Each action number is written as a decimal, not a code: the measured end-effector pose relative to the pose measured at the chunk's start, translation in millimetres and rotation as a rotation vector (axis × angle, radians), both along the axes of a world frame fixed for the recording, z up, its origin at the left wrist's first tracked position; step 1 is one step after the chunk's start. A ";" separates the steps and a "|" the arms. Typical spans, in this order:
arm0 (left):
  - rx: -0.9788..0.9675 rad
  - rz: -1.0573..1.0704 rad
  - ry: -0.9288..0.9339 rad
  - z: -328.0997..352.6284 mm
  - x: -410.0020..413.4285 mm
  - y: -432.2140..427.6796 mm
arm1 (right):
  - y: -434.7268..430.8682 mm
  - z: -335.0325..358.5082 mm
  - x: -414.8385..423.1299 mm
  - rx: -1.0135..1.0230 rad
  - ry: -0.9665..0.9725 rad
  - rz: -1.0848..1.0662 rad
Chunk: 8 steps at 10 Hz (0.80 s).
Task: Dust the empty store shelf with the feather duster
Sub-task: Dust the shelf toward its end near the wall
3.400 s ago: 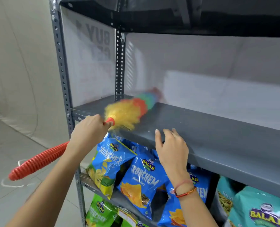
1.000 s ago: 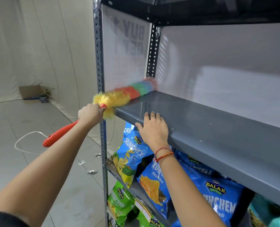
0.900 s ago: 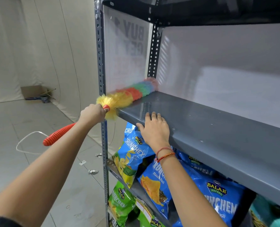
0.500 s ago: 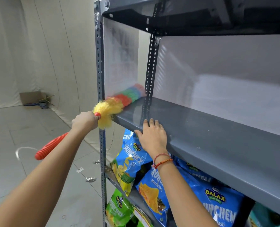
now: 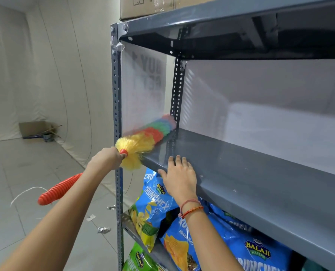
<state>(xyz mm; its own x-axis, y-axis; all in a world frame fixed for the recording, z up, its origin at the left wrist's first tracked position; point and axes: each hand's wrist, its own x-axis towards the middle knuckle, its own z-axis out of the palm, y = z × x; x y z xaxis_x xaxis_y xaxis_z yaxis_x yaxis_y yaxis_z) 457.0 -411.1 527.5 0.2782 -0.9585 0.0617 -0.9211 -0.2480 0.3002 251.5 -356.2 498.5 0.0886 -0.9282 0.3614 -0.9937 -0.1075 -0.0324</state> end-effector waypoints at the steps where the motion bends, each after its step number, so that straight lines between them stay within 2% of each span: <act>1: -0.047 0.053 -0.007 -3.7 9.5 4.5 | 1.2 0.8 0.4 0.000 0.001 -0.002; 2: -0.170 0.043 -0.094 -10.0 0.4 8.0 | 2.0 2.4 0.1 0.004 -0.004 -0.003; 3: -0.130 -0.045 0.032 -15.7 -6.3 5.1 | 2.4 2.3 0.1 0.008 -0.002 -0.002; 4: -0.173 0.037 -0.016 -11.4 1.9 5.5 | 2.2 1.3 0.1 0.004 0.000 -0.002; 6: -0.116 -0.025 0.023 -8.6 -8.1 4.3 | 0.5 0.4 -0.1 0.001 0.000 -0.002; 7: -0.170 0.012 -0.037 -9.4 -4.0 4.7 | -0.1 -0.5 -0.8 -0.003 -0.004 0.005; 8: -0.148 -0.065 0.011 -12.6 -7.0 1.3 | -1.3 -0.8 -0.9 -0.003 0.003 0.004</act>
